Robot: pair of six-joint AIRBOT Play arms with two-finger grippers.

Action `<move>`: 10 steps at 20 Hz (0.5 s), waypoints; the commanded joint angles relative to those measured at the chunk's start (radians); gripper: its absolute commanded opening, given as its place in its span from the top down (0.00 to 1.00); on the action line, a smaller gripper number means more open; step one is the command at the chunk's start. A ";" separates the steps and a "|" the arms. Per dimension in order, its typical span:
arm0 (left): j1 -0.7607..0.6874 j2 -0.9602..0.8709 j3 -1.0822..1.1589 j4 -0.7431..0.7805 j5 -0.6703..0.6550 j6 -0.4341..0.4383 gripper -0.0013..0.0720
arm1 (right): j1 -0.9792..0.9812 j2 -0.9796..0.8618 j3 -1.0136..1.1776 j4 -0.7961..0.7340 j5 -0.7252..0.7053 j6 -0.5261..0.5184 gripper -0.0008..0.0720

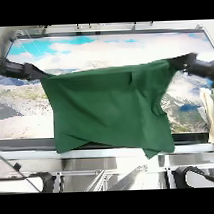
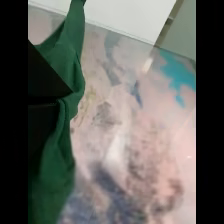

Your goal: Fold the shirts.

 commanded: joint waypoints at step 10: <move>-0.007 -0.447 0.457 0.047 0.109 -0.129 0.95 | -0.058 -0.415 0.233 0.113 0.166 -0.138 0.96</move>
